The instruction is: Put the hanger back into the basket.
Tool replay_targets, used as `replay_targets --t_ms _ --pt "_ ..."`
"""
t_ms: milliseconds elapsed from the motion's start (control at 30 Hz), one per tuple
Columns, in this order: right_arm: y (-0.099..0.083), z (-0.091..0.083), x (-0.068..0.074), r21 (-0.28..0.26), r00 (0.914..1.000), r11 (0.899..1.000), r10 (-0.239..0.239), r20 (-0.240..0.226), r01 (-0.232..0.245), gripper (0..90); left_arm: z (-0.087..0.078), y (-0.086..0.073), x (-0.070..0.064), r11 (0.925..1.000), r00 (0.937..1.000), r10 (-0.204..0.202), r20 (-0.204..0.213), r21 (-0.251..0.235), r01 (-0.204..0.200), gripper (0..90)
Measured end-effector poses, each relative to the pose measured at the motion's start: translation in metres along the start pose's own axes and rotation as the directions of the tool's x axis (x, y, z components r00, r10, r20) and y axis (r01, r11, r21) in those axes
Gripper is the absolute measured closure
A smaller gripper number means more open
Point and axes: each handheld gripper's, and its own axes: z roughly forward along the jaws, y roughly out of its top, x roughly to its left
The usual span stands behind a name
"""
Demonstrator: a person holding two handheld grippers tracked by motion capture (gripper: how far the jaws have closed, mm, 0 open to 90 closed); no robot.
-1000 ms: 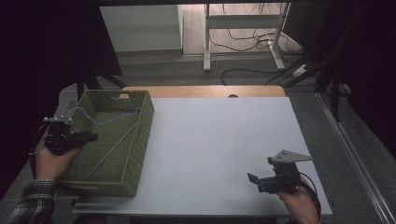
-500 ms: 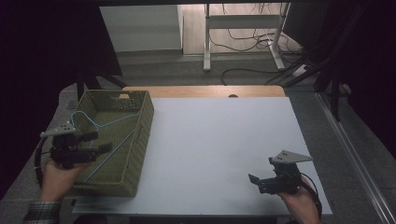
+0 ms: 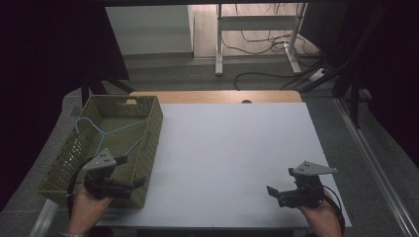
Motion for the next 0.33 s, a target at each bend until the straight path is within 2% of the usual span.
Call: replay_targets --t_ms 100,133,167,333 --pt "-0.002 0.0 -0.001 -0.003 0.9999 1.0 -0.01 0.007 0.01 0.0 0.002 -0.007 -0.001 1.0 1.0 -0.003 -0.005 0.004 0.003 0.8" --pt "-0.004 0.001 -0.002 0.006 0.9996 1.0 -0.024 0.017 0.024 0.0 0.004 -0.013 -0.002 0.9999 0.9997 0.004 -0.026 0.017 -0.004 0.8" --pt "-0.004 0.002 -0.002 0.008 0.9993 1.0 -0.03 0.023 0.03 0.0 0.004 -0.014 -0.002 0.9998 0.9996 0.006 -0.028 0.019 -0.005 0.8" --pt "-0.006 0.006 -0.002 0.025 0.9979 0.998 -0.055 0.036 0.054 0.0 0.003 -0.014 0.0 0.9999 0.9996 0.005 -0.03 0.014 -0.004 1.2"
